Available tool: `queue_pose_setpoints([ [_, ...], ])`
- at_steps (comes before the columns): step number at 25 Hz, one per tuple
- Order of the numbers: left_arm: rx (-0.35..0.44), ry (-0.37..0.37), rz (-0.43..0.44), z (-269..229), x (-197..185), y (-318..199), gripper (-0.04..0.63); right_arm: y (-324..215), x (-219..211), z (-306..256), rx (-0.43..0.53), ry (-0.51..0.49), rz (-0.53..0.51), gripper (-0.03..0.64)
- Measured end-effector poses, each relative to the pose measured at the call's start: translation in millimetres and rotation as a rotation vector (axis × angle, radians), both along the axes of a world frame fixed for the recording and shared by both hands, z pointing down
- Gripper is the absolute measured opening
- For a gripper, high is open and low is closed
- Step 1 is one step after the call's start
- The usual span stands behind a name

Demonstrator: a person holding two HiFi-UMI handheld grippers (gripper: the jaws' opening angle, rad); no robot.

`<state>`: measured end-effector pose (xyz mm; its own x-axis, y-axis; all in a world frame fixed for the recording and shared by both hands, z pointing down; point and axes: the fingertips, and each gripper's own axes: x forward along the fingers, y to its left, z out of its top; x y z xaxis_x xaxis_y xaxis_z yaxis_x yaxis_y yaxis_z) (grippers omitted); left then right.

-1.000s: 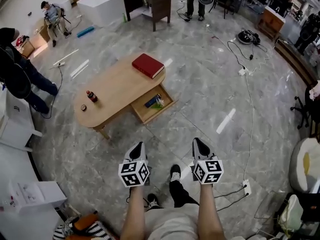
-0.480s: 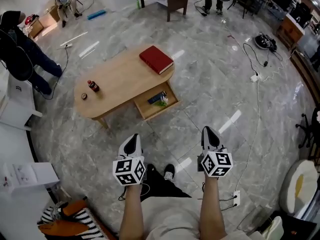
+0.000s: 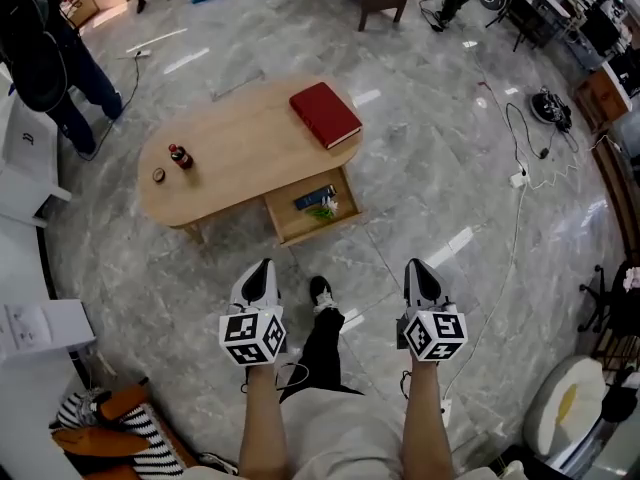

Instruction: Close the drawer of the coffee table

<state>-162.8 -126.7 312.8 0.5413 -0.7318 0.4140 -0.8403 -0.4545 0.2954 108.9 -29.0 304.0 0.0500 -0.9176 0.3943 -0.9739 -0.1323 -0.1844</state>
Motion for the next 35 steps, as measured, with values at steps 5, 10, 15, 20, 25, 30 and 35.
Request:
queue_pose_setpoints([
  [5, -0.008, 0.016, -0.1, 23, 7, -68, 0.009, -61, 40, 12, -0.029, 0.058, -0.036, 0.015],
  [10, -0.032, 0.009, -0.147, 36, 14, -117, 0.009, -130, 58, 24, -0.05, 0.028, -0.058, 0.015],
  [15, -0.048, -0.085, -0.106, 53, 30, -136, 0.009, -167, 57, 32, -0.055, 0.082, -0.136, 0.015],
  [20, -0.041, -0.202, -0.019, 75, 53, -135, 0.009, -175, 64, 53, -0.051, 0.106, -0.21, 0.015],
  [25, -0.048, -0.197, -0.076, 135, 50, -133, 0.009, -182, 80, 120, -0.064, 0.125, -0.226, 0.015],
  [30, 0.03, -0.246, -0.096, 211, 58, -119, 0.009, -182, 88, 202, -0.01, 0.262, -0.342, 0.015],
  [35, 0.086, -0.26, -0.119, 308, 62, -105, 0.009, -174, 119, 297, 0.06, 0.293, -0.392, 0.015],
])
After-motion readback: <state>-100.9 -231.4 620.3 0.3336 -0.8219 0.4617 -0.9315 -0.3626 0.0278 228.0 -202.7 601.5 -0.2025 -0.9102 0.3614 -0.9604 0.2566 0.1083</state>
